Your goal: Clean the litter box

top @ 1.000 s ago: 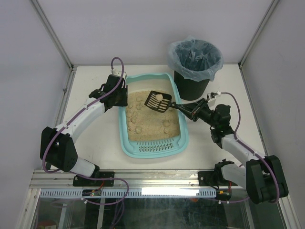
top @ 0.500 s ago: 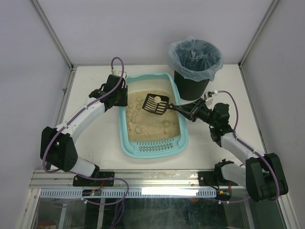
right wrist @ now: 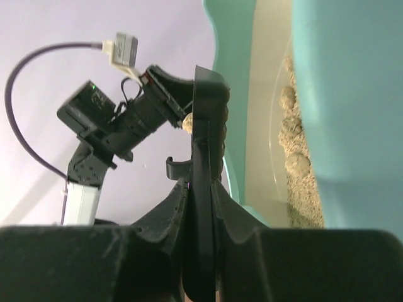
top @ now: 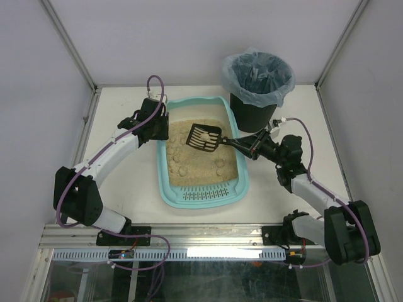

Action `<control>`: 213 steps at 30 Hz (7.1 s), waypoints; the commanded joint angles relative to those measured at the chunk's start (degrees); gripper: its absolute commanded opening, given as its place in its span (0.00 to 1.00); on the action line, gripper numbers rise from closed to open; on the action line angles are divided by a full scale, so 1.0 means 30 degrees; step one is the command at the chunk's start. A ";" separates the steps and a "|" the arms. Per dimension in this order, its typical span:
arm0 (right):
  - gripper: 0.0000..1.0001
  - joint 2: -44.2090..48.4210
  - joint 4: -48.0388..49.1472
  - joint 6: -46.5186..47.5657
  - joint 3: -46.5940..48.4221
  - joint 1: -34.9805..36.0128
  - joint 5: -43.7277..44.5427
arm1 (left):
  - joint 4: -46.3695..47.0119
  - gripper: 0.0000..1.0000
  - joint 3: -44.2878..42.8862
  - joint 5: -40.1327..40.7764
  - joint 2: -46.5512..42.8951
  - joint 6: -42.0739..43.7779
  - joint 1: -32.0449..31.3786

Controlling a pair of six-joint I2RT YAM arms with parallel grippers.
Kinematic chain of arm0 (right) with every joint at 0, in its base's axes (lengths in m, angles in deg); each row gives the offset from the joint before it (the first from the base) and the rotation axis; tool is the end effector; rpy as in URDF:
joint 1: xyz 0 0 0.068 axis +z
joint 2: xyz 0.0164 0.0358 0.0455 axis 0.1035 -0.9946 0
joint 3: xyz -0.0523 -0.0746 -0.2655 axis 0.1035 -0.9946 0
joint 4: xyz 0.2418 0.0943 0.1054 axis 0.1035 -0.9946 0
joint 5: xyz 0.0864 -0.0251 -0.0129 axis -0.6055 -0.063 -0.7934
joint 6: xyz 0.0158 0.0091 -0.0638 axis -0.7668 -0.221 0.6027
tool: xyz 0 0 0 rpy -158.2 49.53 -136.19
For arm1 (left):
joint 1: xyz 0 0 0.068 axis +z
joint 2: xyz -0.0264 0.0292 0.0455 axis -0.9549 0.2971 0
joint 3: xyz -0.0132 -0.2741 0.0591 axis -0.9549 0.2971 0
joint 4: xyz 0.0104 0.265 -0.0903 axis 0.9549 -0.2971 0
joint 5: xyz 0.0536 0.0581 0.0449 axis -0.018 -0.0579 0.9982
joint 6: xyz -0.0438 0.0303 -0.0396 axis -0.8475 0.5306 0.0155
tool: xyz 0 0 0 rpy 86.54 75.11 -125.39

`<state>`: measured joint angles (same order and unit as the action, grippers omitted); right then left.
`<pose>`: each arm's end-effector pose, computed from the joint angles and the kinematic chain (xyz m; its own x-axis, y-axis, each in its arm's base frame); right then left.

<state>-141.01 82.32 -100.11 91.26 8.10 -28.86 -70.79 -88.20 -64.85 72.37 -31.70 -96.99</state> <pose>0.2418 0.0930 0.2246 -0.7725 0.6076 -0.1844 -0.1014 0.1687 0.9804 0.3186 -0.1334 0.2692 -0.7641 0.0931 -0.6384 0.1278 0.9918 -0.0083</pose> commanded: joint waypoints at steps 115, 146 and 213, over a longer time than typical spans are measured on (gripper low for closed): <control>0.00 0.0446 -1.6986 1.7767 1.7043 0.2618 0.9364 | 0.0637 0.42 -0.0055 -0.0742 0.0263 0.0593 0.0221; 0.00 -1.2054 -2.7643 2.0551 2.5686 0.9644 2.0506 | 0.0642 0.41 -0.0020 -0.0655 0.0234 0.0600 0.0235; 0.00 -1.7725 -2.1771 1.3856 2.2417 0.8991 1.2742 | 0.0652 0.39 -0.0059 -0.1223 0.0321 0.0650 0.0241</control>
<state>-188.42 17.84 -56.50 163.72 32.58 17.85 -70.81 -88.16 -66.51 73.40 -30.76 -96.62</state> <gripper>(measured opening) 0.175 0.400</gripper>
